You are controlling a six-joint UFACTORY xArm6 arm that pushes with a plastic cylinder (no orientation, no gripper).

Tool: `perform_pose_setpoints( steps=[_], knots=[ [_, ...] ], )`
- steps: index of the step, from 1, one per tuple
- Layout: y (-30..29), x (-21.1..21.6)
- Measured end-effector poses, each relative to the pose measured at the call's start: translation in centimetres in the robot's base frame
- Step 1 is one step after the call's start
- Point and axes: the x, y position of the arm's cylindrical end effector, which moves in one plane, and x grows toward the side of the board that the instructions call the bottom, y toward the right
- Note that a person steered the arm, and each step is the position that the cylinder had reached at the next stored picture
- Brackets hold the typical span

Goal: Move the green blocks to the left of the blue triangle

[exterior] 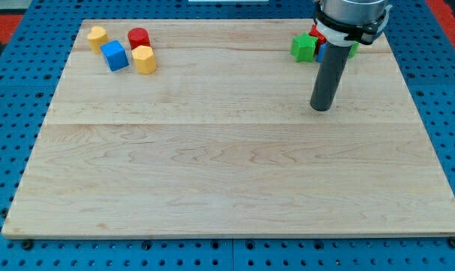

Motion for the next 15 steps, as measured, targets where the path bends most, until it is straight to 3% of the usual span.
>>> perform_pose_setpoints(
  steps=[3, 7, 10, 11, 13, 15],
  knots=[
    [0.0, 0.9],
    [10.4, -1.1],
    [10.9, -11.4],
    [11.3, -12.8],
    [6.4, -13.9],
    [8.1, -16.2]
  ],
)
